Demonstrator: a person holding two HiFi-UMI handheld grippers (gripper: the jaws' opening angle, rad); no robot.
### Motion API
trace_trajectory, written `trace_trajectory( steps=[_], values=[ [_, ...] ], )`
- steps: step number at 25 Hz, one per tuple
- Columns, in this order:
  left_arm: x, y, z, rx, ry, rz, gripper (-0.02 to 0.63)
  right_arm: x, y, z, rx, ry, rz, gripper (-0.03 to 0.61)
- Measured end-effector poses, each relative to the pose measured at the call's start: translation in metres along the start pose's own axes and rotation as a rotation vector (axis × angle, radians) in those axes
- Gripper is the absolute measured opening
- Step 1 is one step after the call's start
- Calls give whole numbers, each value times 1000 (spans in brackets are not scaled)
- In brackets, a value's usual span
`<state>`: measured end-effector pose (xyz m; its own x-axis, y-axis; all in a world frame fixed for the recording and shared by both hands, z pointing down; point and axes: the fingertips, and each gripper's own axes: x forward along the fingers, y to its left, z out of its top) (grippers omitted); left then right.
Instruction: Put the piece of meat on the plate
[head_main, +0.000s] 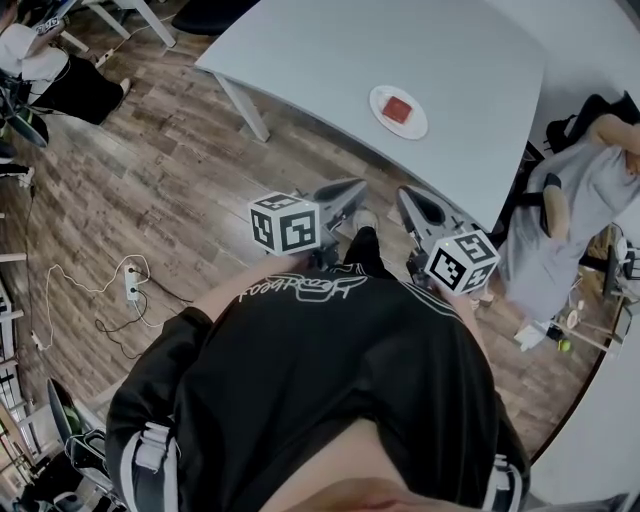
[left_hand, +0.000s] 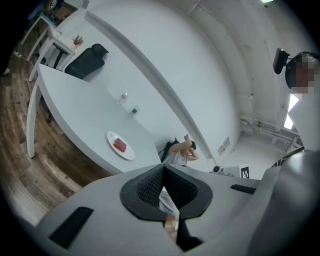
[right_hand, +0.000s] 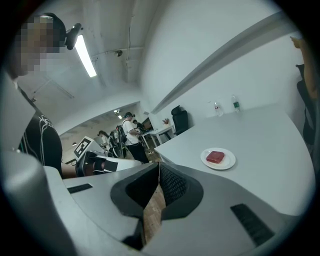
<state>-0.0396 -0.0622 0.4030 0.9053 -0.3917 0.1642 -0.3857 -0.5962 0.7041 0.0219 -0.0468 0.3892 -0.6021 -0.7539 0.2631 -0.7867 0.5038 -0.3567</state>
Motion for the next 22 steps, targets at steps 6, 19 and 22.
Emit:
trace_trajectory(
  steps=[6, 19, 22],
  values=[
    [0, -1, -1, -9, 2, -3, 8, -2, 0, -1, 5, 7, -3, 11],
    [-2, 5, -1, -31, 15, -1, 8, 1, 0, -4, 13, 15, -6, 11],
    [-6, 3, -1, -29, 10, -2, 8, 0, 5, -4, 11, 15, -6, 11]
  ],
)
